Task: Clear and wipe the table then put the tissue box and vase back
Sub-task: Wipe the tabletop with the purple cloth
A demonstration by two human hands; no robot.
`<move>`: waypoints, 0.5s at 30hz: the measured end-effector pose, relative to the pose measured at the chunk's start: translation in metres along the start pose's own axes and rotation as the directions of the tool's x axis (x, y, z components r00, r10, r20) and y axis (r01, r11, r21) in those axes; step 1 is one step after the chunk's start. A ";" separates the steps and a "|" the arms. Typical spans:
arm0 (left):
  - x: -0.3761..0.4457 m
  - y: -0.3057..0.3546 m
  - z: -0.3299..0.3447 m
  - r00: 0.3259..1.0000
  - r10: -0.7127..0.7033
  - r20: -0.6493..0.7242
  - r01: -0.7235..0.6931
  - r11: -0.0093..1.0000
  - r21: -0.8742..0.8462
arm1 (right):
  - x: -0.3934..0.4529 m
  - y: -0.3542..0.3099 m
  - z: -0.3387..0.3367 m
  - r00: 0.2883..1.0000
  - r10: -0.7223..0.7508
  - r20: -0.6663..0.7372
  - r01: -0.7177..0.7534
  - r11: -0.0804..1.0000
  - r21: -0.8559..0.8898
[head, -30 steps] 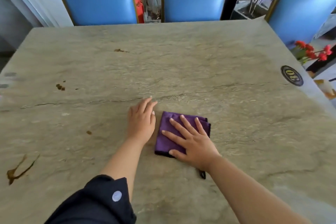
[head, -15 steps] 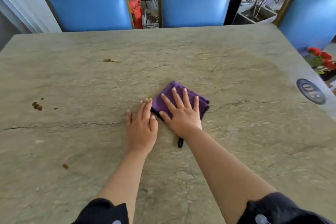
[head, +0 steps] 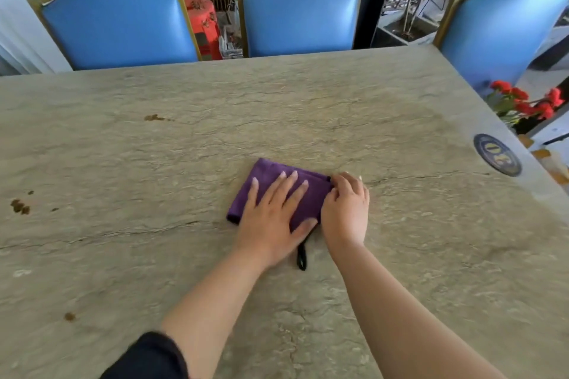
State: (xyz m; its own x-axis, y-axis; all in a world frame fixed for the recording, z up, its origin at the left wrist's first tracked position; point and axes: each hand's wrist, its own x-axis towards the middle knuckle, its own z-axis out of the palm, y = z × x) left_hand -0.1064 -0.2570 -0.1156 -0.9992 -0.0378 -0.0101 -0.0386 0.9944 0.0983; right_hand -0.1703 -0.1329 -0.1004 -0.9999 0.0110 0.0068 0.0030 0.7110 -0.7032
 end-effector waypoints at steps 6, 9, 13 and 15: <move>0.109 -0.092 -0.019 0.938 -0.331 0.105 0.327 0.943 0.058 | 0.011 -0.050 0.051 0.970 -0.147 0.194 0.167 0.982 -0.093; 0.147 -0.112 -0.026 0.881 -0.429 0.200 0.437 0.899 0.005 | 0.026 -0.077 0.075 0.941 -0.203 0.269 0.239 0.965 -0.107; 0.156 -0.144 -0.027 0.969 -0.195 0.154 0.202 0.979 -0.035 | 0.041 -0.095 0.101 0.947 -0.212 0.240 0.262 0.944 -0.200; 0.149 -0.177 -0.028 0.960 -0.257 0.115 0.262 0.965 -0.032 | 0.040 -0.095 0.109 0.949 -0.220 0.228 0.279 0.921 -0.273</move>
State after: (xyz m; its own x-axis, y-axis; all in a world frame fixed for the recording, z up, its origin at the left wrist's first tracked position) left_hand -0.2486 -0.4414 -0.1062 -0.9483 -0.2801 -0.1493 -0.2989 0.9462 0.1239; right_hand -0.2122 -0.2771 -0.1109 -0.9521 -0.3058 -0.0008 -0.2725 0.8495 -0.4519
